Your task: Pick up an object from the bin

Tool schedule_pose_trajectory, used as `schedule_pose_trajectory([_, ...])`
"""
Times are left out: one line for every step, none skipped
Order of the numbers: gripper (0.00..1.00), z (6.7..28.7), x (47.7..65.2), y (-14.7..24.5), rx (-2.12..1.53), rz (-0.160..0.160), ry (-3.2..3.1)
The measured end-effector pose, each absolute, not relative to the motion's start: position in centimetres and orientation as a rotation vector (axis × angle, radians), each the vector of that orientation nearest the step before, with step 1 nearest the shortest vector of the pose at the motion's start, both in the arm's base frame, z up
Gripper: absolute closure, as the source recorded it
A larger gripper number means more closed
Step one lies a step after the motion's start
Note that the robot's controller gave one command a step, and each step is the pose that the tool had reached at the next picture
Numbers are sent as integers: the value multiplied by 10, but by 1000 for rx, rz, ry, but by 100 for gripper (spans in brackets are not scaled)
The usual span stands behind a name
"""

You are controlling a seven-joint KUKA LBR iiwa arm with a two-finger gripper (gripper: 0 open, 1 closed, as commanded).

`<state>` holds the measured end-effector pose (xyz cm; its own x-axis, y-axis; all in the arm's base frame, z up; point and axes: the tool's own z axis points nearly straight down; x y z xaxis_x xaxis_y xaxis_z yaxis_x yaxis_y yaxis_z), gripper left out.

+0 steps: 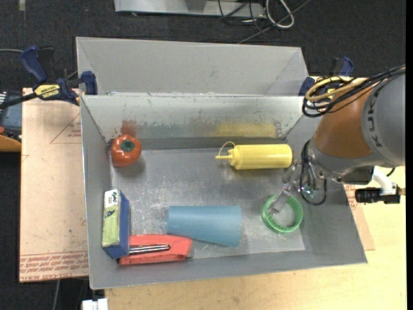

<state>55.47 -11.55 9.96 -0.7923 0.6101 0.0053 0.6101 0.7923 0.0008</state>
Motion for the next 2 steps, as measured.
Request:
schedule_pose_trajectory([0, 75, 631, -97, -328, 9, -3136])
schedule_pose_trajectory([100, 71, 596, -140, -944, -2, -2995])
